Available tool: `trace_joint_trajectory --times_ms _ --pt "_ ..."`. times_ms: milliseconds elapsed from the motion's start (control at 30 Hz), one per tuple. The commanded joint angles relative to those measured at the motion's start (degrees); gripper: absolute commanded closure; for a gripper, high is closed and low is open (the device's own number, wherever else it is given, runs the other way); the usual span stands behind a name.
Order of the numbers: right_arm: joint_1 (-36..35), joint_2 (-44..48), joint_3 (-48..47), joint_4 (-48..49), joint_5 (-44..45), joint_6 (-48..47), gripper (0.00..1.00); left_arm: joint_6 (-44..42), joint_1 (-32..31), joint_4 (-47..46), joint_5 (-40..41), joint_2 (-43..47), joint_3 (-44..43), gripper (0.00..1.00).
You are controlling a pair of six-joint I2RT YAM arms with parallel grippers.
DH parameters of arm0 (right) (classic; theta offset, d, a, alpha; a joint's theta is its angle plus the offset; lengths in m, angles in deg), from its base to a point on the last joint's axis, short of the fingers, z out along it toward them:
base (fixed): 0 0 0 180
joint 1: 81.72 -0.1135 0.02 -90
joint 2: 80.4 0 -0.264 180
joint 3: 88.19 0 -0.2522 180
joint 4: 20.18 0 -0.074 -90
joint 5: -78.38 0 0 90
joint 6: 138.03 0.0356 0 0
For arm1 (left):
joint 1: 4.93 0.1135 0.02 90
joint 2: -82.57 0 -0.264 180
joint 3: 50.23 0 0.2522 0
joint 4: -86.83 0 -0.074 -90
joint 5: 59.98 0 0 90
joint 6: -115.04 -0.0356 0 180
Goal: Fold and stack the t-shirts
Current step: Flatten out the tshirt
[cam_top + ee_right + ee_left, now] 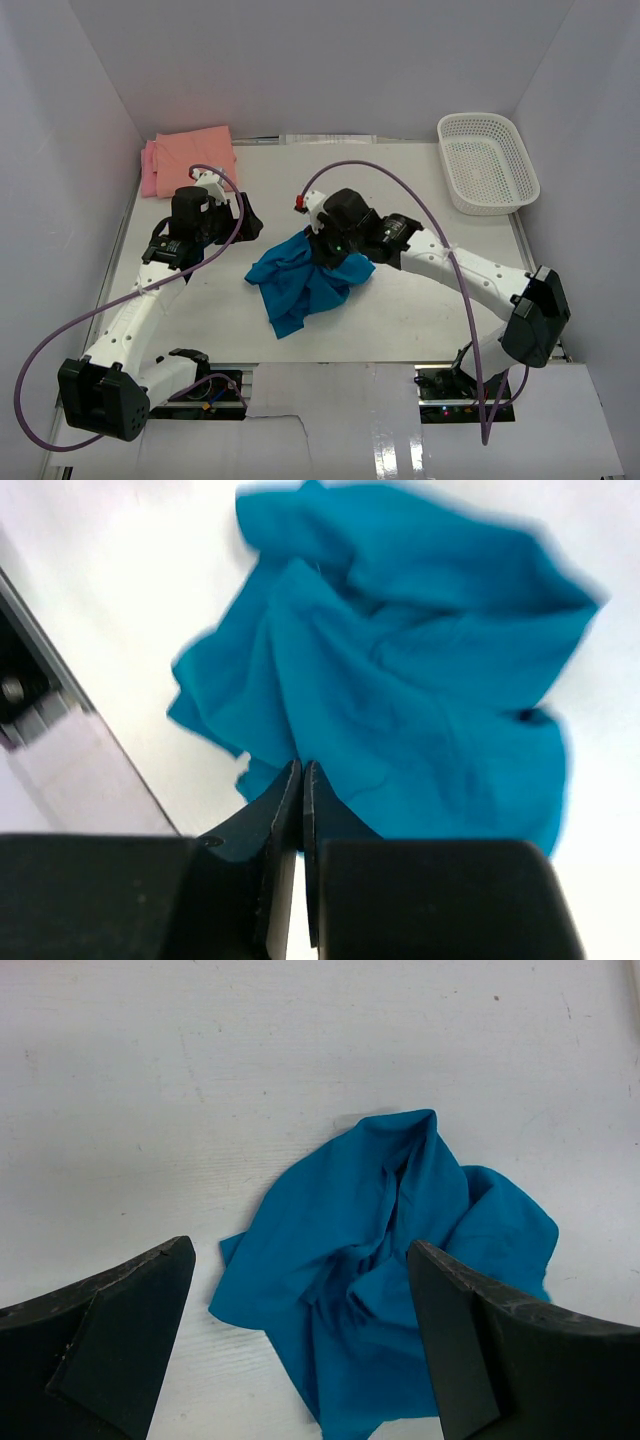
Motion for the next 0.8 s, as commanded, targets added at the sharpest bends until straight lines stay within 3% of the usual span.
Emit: trace_joint_trajectory --times_ms 0,67,167,233,467,500,567,600,767 --pt "2.2 3.3 -8.0 -3.2 2.8 -2.3 0.92 -0.8 0.0 -0.2 -0.7 -0.3 -0.2 0.02" --pt "3.9 3.8 -9.4 -3.9 1.8 -2.2 0.92 -0.8 -0.1 -0.2 -1.2 -0.6 -0.4 0.02" --pt "5.5 3.9 -10.7 -5.3 -2.9 -2.8 0.82 -0.8 0.0 -0.2 -1.8 -1.3 -0.6 0.02" --pt "5.5 3.7 -9.8 -5.3 -3.4 -2.6 0.92 -0.8 0.0 -0.2 -1.9 -1.3 -0.6 0.02" --pt "5.6 3.3 -6.2 -2.3 -7.1 -1.3 0.92 -0.9 0.0 -0.4 -3.8 -1.7 -0.3 0.02" --pt "5.6 2.9 -6.3 -2.6 -7.9 -1.3 0.86 -0.9 0.0 -0.3 -3.8 -1.8 -0.4 0.02" --pt "5.6 2.3 -6.2 -3.0 -9.5 -1.4 0.61 -1.0 -0.1 -0.4 -3.7 -1.8 -0.3 0.02" --pt "5.6 2.1 -5.6 -2.9 -9.6 -1.2 0.54 -0.9 0.0 -0.3 -3.6 -1.8 -0.4 0.02" --pt "5.5 2.0 1.6 -0.1 -5.3 0.3 0.52 -1.0 0.0 -0.4 -3.6 -2.1 -0.5 0.02"
